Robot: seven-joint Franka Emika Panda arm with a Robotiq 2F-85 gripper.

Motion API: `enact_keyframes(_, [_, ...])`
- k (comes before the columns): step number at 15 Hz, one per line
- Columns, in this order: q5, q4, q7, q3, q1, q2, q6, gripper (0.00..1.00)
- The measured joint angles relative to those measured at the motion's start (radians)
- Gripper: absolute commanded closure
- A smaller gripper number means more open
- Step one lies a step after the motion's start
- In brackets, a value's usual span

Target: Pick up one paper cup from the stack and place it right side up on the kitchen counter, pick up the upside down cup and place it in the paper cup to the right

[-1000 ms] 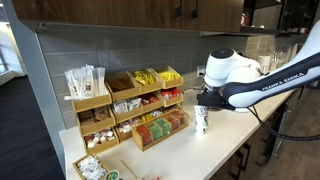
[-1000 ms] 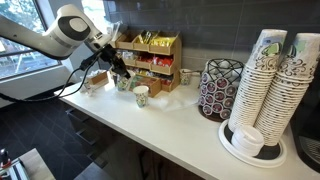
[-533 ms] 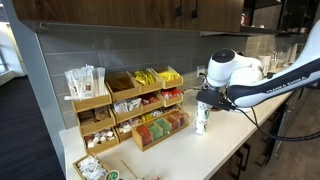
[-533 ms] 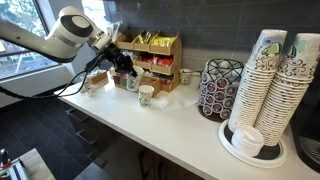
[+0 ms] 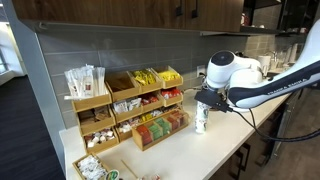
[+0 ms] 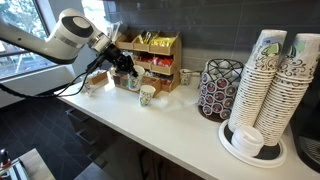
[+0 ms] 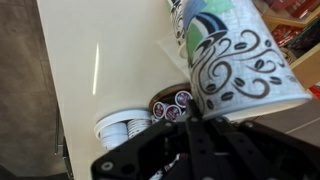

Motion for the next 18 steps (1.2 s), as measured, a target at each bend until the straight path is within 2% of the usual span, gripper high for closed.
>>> enact_keyframes(12, [0.012, -0.004, -0.067, -0.026, 0.040, -0.039, -0.032, 0.97])
enact_keyframes(18, [-0.044, 0.000, 0.026, -0.026, 0.034, -0.028, -0.049, 0.97])
